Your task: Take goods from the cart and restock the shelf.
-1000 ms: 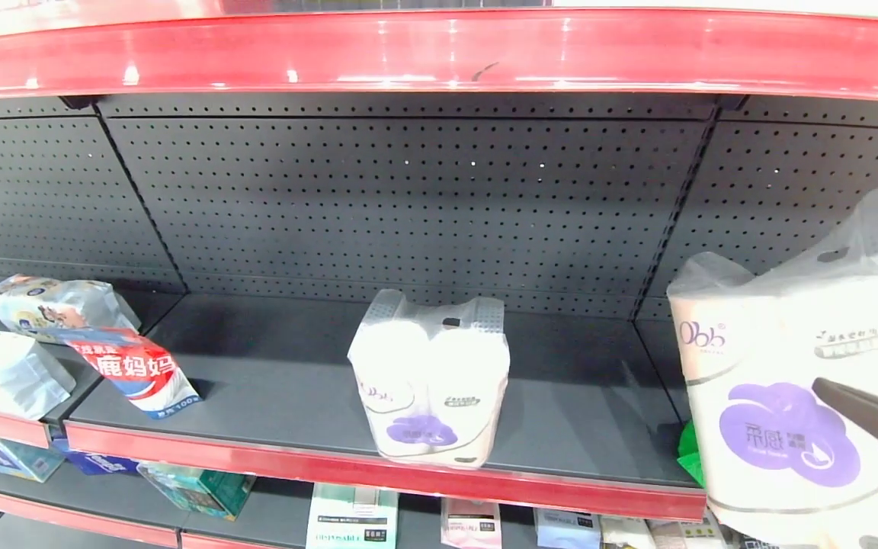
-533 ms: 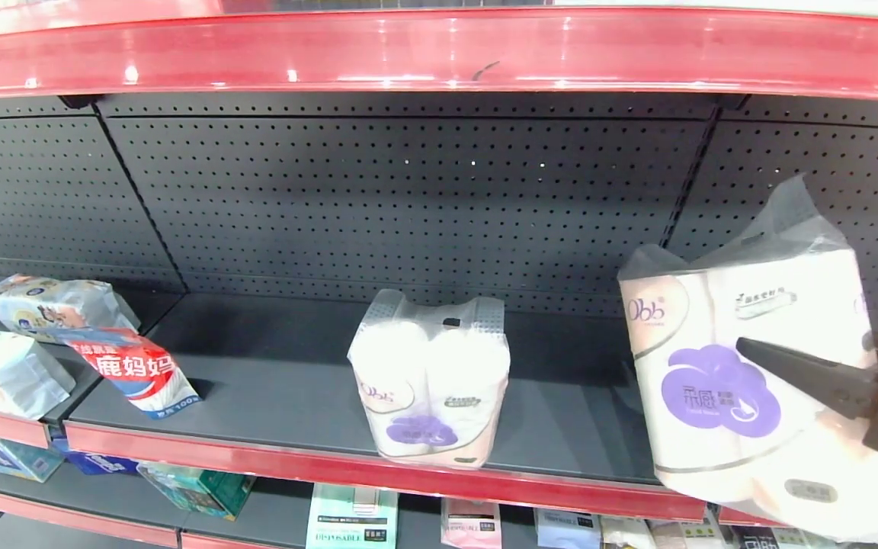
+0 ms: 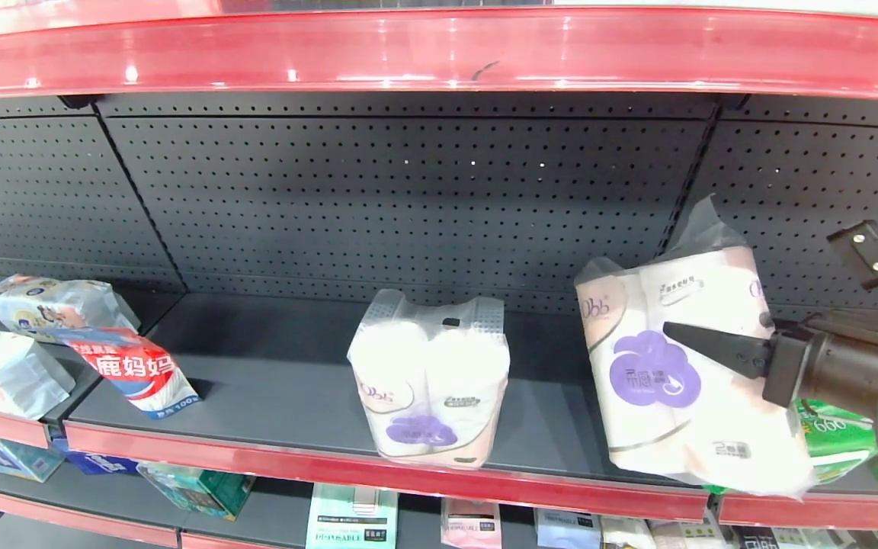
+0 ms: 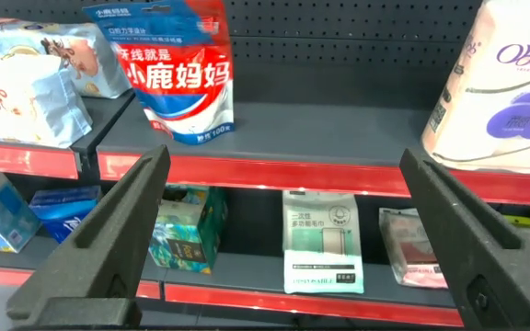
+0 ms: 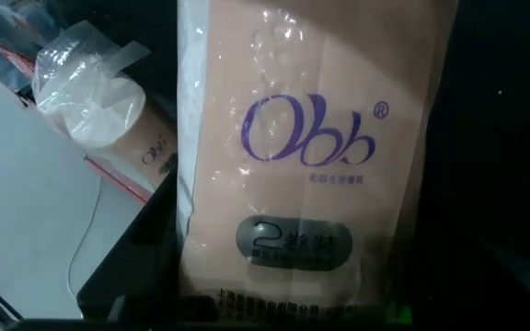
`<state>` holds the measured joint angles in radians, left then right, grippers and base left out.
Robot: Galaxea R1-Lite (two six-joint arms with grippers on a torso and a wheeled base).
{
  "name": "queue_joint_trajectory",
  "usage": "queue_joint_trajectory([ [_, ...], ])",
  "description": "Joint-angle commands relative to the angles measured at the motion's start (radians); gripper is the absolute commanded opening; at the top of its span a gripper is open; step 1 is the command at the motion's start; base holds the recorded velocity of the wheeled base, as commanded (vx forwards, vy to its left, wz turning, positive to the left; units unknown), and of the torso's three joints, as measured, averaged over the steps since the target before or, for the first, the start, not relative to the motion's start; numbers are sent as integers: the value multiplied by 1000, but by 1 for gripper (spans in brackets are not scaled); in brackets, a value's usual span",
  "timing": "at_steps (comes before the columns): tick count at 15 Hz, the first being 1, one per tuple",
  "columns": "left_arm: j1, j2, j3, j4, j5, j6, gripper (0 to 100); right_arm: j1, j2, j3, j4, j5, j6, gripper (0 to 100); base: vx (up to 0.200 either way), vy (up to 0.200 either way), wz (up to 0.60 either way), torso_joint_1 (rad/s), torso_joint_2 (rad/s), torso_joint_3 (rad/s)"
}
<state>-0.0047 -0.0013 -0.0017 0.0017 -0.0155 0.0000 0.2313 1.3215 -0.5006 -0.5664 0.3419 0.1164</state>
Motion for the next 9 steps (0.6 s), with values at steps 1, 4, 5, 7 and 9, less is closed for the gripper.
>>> queue_joint_trajectory([
  [1, 0, 1, 0, 0, 0, 0, 100, 30, 128, -35, -63, 0, 2, 0, 0, 0, 0, 0, 0, 0],
  [4, 0, 1, 0, 0, 0, 0, 100, 57, 268, -82, -198, 0, 2, 0, 0, 0, 0, 0, 0, 0],
  [5, 0, 1, 0, 0, 0, 0, 100, 63, 297, -107, -207, 0, 2, 0, 0, 0, 0, 0, 0, 0],
  [7, 0, 1, 0, 0, 0, 0, 100, 85, 366, -187, -227, 0, 2, 0, 0, 0, 0, 0, 0, 0],
  [9, 0, 1, 0, 0, 0, 0, 100, 99, 443, -234, -280, 2, 0, 0, 0, 0, 0, 0, 0, 0],
])
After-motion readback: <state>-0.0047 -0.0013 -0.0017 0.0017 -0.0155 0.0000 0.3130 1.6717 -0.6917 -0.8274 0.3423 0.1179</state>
